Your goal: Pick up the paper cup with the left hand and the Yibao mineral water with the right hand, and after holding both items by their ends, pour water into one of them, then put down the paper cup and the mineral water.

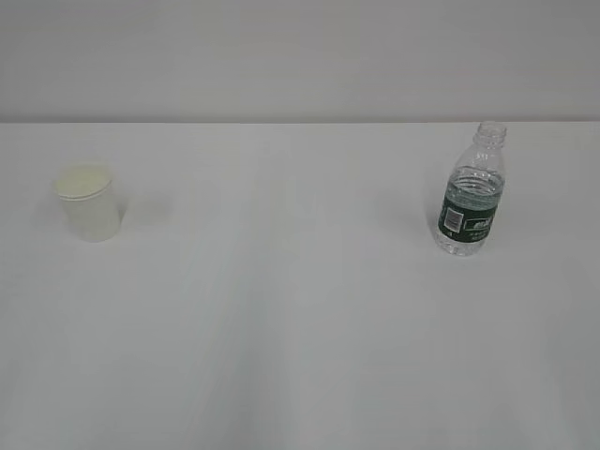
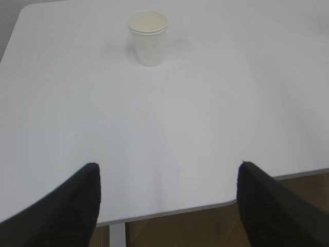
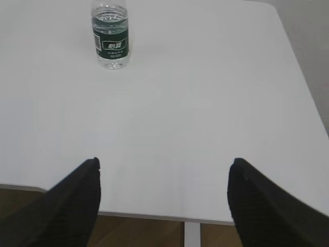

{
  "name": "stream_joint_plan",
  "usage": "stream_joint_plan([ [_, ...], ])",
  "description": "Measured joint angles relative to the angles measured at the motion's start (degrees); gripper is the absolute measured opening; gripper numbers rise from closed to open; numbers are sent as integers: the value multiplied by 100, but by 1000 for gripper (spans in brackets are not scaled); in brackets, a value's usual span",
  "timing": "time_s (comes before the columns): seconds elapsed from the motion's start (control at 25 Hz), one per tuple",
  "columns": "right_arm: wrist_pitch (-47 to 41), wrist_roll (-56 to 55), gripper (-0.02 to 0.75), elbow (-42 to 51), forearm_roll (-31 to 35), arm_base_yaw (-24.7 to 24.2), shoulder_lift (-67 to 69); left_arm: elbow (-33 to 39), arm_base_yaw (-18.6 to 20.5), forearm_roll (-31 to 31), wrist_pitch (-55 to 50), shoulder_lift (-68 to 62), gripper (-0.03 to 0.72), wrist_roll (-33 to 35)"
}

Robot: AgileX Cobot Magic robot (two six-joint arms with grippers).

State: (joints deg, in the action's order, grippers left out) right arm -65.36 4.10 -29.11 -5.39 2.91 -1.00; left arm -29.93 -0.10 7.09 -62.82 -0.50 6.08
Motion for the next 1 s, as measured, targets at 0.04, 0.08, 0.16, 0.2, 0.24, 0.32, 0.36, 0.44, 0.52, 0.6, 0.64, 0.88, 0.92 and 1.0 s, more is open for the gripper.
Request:
stream_joint_plan([
  [0.04,0,-8,584,0,-30,0,0,0,0,0,0,0,593,0],
  [0.08,0,-8,584,0,-44,0,0,0,0,0,0,0,593,0],
  [0.16,0,-23,584,0,-54,0,0,0,0,0,0,0,593,0],
  [0.2,0,-23,584,0,-64,0,0,0,0,0,0,0,593,0],
  [0.24,0,-23,584,0,-64,0,0,0,0,0,0,0,593,0],
  [0.32,0,-23,584,0,-64,0,0,0,0,0,0,0,593,0],
  [0.36,0,-23,584,0,-64,0,0,0,0,0,0,0,593,0],
  [0.44,0,-23,584,0,-64,0,0,0,0,0,0,0,593,0],
  [0.52,0,-23,584,0,-64,0,0,0,-41,0,0,0,593,0],
  [0.6,0,-27,584,0,-64,0,0,0,-54,0,0,0,593,0],
  [0.64,0,-27,584,0,-64,0,0,0,-65,0,0,0,593,0],
  [0.88,0,-27,584,0,-64,0,0,0,-65,0,0,0,593,0],
  [0.92,0,-27,584,0,-64,0,0,0,-65,0,0,0,593,0],
  [1.0,0,-27,584,0,-64,0,0,0,-65,0,0,0,593,0],
])
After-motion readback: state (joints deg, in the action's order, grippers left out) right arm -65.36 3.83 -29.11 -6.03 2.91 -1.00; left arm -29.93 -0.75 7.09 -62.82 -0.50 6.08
